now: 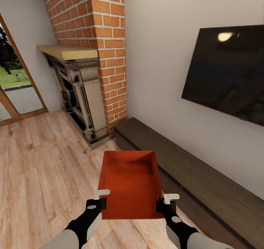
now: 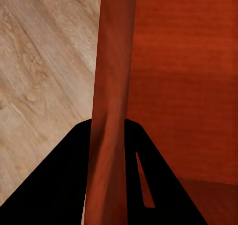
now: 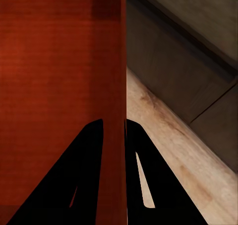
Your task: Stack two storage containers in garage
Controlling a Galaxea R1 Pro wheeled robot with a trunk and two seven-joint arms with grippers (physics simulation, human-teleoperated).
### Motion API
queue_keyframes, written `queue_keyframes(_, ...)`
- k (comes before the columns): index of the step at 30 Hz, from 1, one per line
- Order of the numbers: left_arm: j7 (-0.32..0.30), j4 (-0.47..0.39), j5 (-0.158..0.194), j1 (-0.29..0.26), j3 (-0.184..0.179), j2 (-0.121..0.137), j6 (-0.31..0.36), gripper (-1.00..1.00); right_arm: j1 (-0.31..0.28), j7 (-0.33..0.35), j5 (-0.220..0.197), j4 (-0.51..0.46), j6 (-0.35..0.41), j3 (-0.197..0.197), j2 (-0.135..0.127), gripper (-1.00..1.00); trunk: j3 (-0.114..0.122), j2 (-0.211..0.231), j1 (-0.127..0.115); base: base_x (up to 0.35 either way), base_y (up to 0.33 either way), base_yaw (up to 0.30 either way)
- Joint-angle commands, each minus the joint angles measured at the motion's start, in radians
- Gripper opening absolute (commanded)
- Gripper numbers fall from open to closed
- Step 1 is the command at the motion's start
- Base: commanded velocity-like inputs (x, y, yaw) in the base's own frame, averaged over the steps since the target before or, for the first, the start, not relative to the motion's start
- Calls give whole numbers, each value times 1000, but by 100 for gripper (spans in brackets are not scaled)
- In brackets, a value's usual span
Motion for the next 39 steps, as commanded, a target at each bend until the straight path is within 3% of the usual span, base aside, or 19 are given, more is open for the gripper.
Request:
queue_keyframes(1,11,-6,9,-1,38,1,6,-100,0,2,-5,1,-1,2,0,-100,1,-1,0,0,0,0)
queue_keyframes(39,10,-4,9,-1,38,1,7,-100,0,2,-5,1,-1,2,0,-100,58,-1,0,0,0,0)
